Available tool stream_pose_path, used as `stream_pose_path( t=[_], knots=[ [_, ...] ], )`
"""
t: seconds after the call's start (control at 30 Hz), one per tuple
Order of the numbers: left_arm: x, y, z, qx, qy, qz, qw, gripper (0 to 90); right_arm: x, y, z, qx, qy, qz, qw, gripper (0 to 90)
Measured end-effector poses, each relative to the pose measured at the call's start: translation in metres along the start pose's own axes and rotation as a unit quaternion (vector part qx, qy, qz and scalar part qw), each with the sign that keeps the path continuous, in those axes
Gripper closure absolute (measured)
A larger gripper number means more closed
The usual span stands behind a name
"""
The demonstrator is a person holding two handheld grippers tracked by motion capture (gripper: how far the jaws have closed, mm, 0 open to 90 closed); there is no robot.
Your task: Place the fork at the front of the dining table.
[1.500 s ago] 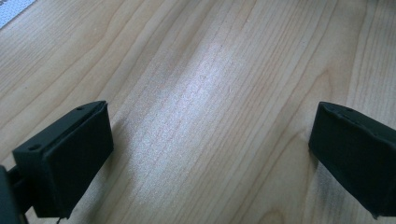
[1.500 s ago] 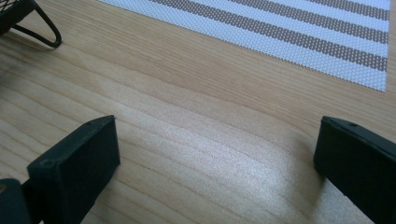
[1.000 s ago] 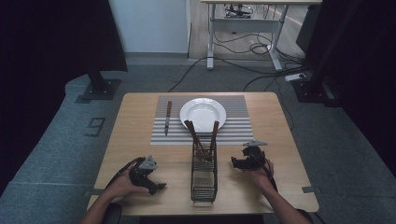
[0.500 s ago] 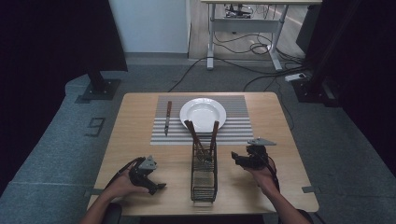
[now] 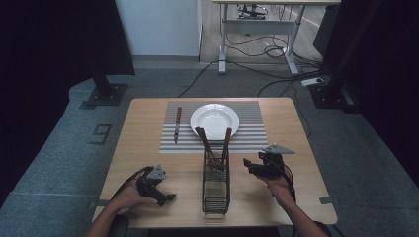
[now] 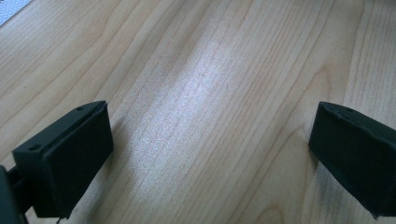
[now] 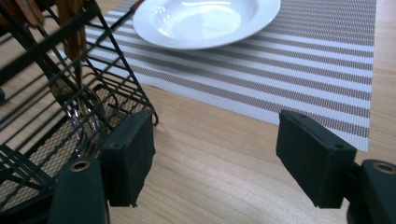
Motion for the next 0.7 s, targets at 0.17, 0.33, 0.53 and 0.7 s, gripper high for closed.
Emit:
stream_pose_path(
  t=[0.17,0.33,0.53,0.7],
  knots=[
    [0.0,0.0,0.0,0.0,0.001,0.0,1.0,0.0,-0.005,-0.002,-0.004,0.0,0.012,-0.007,0.9999,27.9],
    [0.0,0.0,0.0,0.0,0.001,0.0,1.0,0.0,-0.009,-0.002,-0.008,0.004,0.022,-0.014,0.9996,28.1],
    [0.0,0.0,0.0,0.0,0.001,0.0,1.0,0.0,-0.017,-0.01,-0.016,-0.003,0.04,-0.03,0.9988,29.2],
    [0.0,0.0,0.0,0.0,0.002,0.0,1.0,0.0,-0.021,-0.019,-0.022,-0.016,0.044,-0.038,0.9981,29.7]
  ],
)
Point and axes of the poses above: each handheld gripper's, and its own axes: x roughly forward along the jaws, z roughly out of its underside, y roughly to its right, the point moved 5 cm from there along x, roughly forward along the jaws, and after that the axes turned 12 degrees about -y, right-handed, at the moved point
